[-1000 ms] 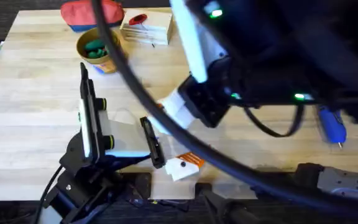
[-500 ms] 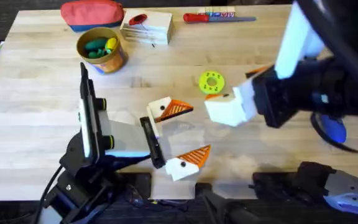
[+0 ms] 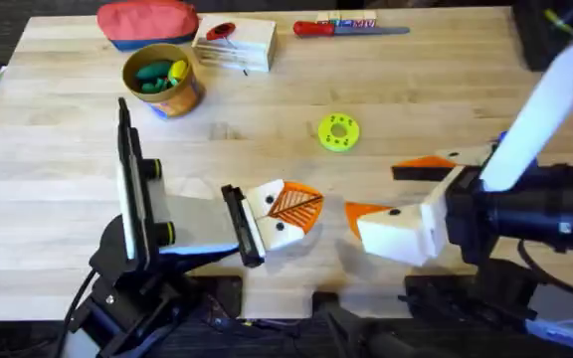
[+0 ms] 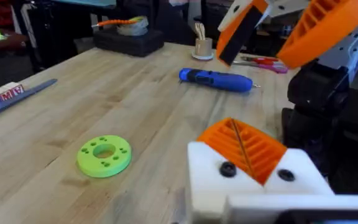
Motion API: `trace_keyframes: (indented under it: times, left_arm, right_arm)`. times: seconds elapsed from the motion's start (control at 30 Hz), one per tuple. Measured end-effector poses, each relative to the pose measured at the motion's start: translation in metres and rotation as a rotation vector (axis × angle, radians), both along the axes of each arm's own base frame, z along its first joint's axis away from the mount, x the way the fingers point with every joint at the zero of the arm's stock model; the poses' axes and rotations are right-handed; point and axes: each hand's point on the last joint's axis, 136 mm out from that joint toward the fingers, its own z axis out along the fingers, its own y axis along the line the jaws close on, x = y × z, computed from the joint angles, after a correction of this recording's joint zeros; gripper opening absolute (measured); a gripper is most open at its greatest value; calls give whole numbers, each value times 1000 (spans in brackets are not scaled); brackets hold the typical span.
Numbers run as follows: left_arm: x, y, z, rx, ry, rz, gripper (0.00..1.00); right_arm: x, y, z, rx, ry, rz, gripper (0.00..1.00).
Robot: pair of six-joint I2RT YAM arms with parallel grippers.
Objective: Pick up the gripper from the table and insert it into the empty holder that is missing its gripper. Then pick up a screw, insert it into the mounting hole, and use the screwdriver to tighten it. Finally, clean up the table by picking up the vegetable and placing it into the bucket.
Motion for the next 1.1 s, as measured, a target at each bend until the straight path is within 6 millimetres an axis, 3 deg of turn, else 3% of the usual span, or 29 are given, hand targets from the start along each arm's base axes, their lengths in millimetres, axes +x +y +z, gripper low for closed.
trace_keyframes:
  times: [0.77,0.9,1.1]
  left_arm:
    - [12,5,-10,-21,155,79,16]
    - [12,5,-10,-21,155,79,16]
    - [12,5,-10,-21,156,79,16]
  right_arm:
    - [-4,2,-4,-3,19,23,991]
    - [0,-15,-15,-73,39,-53,991]
    - [25,-48,-22,-161,8,-243,994]
